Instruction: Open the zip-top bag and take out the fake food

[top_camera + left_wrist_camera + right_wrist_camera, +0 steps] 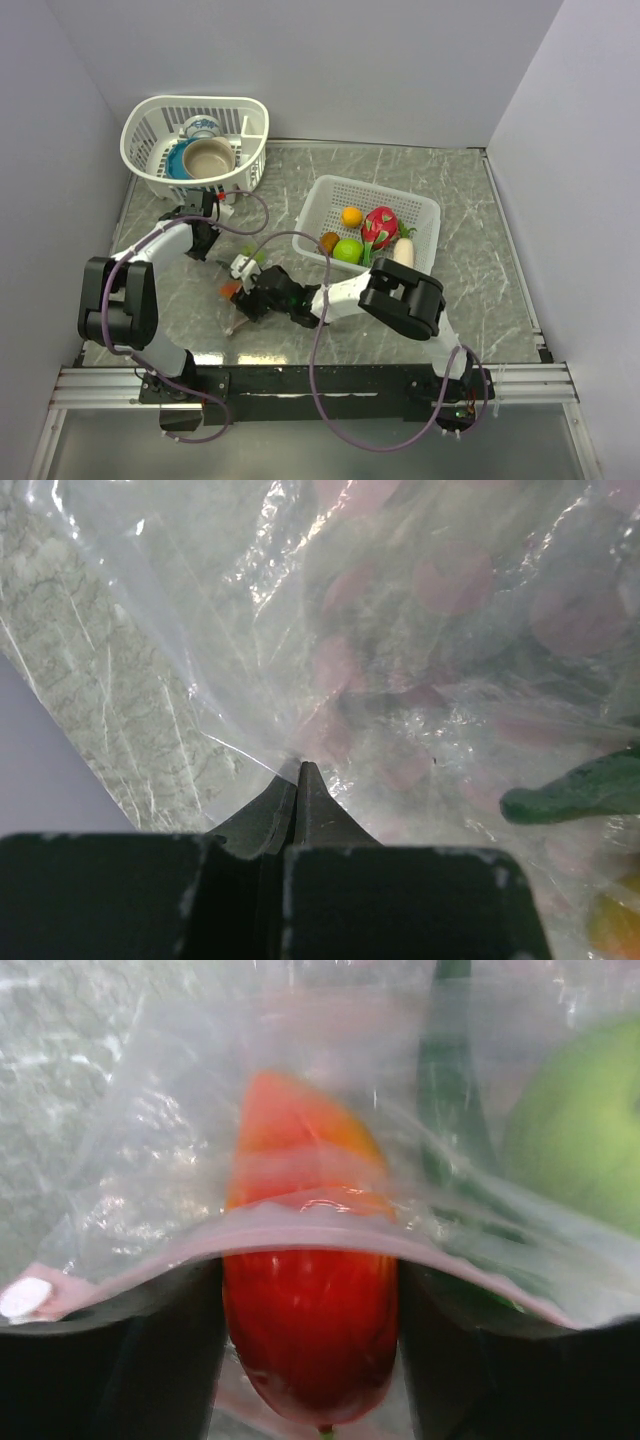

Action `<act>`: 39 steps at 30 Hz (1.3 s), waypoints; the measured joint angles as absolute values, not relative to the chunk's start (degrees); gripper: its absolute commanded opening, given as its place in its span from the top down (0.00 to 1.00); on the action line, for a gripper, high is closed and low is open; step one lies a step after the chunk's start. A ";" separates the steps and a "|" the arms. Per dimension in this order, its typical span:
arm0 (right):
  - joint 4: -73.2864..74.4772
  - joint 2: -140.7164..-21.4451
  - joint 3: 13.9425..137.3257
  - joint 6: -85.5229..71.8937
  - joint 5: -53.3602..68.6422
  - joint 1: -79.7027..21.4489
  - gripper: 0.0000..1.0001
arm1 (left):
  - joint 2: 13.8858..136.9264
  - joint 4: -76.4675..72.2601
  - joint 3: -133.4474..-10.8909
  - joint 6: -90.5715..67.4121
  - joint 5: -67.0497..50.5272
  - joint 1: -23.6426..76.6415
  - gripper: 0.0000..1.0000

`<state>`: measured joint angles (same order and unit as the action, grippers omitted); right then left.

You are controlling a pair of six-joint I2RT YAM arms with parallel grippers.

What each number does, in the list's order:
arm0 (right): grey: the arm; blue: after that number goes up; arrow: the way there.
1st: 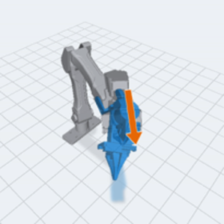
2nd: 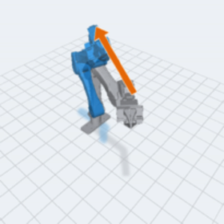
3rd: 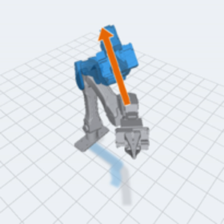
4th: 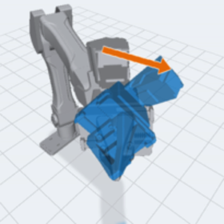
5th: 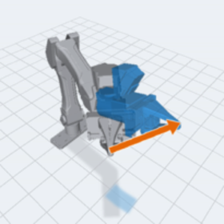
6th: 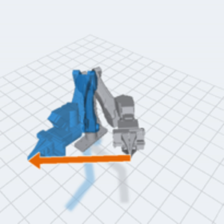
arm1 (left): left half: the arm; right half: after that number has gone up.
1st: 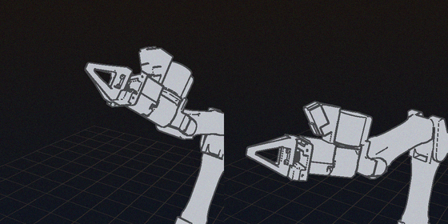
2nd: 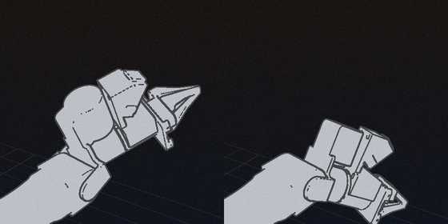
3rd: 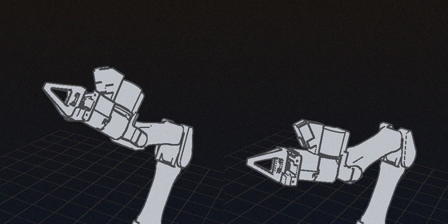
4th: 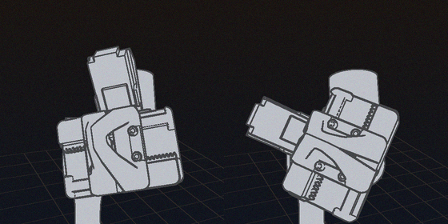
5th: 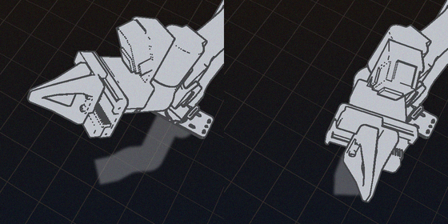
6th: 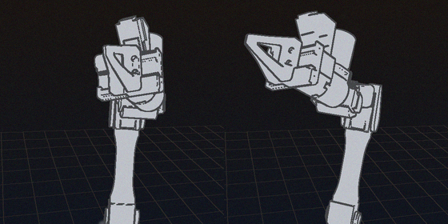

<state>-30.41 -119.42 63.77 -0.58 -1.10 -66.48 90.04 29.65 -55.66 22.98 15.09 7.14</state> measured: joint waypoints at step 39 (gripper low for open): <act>-17.65 -78.87 45.45 -13.47 -30.13 -41.98 0.00 | 86.94 29.02 -54.46 24.25 17.58 6.02 0.99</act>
<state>-17.65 -78.87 45.45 -13.47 -30.13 -41.98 86.94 29.02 -54.46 24.25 17.58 6.02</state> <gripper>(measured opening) 0.999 0.020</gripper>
